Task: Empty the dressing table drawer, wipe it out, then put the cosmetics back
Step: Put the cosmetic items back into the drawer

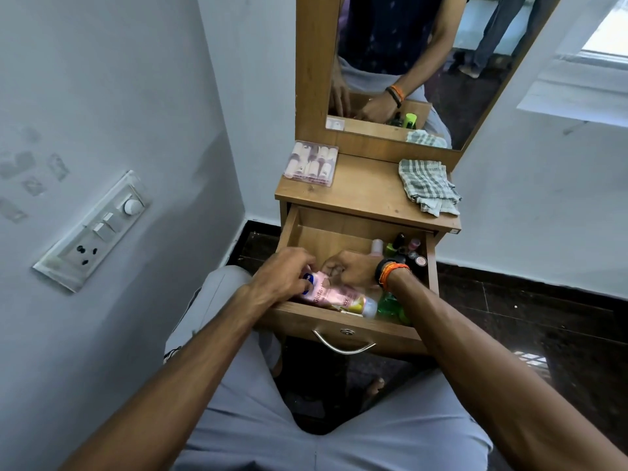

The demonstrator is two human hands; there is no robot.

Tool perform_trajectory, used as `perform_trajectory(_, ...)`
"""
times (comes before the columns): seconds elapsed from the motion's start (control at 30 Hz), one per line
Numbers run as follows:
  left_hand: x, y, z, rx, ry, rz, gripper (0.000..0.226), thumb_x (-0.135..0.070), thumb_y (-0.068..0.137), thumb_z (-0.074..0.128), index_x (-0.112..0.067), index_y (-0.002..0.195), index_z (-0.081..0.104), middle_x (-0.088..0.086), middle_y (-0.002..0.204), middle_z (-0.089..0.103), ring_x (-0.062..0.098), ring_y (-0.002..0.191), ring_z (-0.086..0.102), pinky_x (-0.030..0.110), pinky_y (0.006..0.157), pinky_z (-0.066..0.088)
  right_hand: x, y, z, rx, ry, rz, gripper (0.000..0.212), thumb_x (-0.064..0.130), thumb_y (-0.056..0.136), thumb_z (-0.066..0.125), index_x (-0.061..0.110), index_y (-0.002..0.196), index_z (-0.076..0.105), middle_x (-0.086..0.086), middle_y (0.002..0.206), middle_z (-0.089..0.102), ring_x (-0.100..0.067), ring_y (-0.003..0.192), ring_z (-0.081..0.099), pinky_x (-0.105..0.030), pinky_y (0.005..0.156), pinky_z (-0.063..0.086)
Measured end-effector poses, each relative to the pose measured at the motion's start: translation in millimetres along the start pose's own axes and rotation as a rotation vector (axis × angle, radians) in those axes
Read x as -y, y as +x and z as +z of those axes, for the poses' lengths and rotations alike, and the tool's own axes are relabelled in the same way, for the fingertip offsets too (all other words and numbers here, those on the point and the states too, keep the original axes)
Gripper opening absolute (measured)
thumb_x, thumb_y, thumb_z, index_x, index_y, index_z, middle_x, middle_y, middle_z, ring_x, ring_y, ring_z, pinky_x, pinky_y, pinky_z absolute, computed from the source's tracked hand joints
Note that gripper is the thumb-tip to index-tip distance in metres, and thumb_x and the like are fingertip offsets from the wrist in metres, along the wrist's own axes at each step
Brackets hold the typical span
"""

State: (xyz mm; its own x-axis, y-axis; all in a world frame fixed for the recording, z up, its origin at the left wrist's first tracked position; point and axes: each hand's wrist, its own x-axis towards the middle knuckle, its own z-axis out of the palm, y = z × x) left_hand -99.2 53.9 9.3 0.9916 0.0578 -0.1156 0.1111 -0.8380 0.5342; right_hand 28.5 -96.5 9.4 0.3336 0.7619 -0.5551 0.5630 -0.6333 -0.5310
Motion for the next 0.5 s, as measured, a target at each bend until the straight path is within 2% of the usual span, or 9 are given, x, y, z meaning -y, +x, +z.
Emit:
perform_trajectory(0.17, -0.5, 8.7, 2.7, 0.13, 0.008, -0.026, 0.038, -0.012, 0.076, 0.082, -0.013, 0.11, 0.064, 0.004, 0.109, 0.07, 0.019, 0.101, 0.068, 0.037, 0.088, 0.058, 0.7, 1.2, 8.6, -0.068, -0.005, 0.013, 0.02, 0.029, 0.095, 0.062, 0.015, 0.109, 0.066, -0.003, 0.1, 0.07, -0.024, 0.093, 0.065, -0.043, 0.086, 0.054)
perform_trajectory(0.3, -1.5, 13.5, 4.4, 0.151, 0.122, -0.016, 0.031, -0.014, 0.08, 0.078, -0.013, 0.108, 0.063, 0.003, 0.103, 0.068, 0.019, 0.095, 0.067, 0.032, 0.081, 0.056, -1.0, 2.9, 16.3, -0.105, 0.034, 0.025, 0.02, 0.029, 0.095, 0.064, 0.014, 0.107, 0.066, -0.004, 0.099, 0.072, -0.021, 0.087, 0.067, -0.035, 0.078, 0.056)
perform_trajectory(0.37, -2.3, 15.8, 6.1, 0.159, 0.166, -0.012, 0.029, -0.014, 0.082, 0.077, -0.013, 0.109, 0.065, 0.003, 0.103, 0.07, 0.02, 0.096, 0.068, 0.034, 0.084, 0.056, -3.2, 3.2, 18.8, -0.152, 0.036, 0.027, 0.018, 0.028, 0.094, 0.065, 0.015, 0.105, 0.067, -0.002, 0.097, 0.072, -0.019, 0.088, 0.069, -0.029, 0.074, 0.056)
perform_trajectory(0.5, -3.4, 18.9, 8.2, 0.143, 0.25, -0.004, 0.03, -0.019, 0.084, 0.076, -0.013, 0.111, 0.065, 0.003, 0.103, 0.07, 0.02, 0.096, 0.068, 0.035, 0.086, 0.055, -6.0, 1.8, 19.5, -0.229, 0.022, 0.036, 0.019, 0.026, 0.089, 0.072, 0.016, 0.104, 0.068, 0.001, 0.098, 0.073, -0.016, 0.089, 0.069, -0.027, 0.073, 0.056)
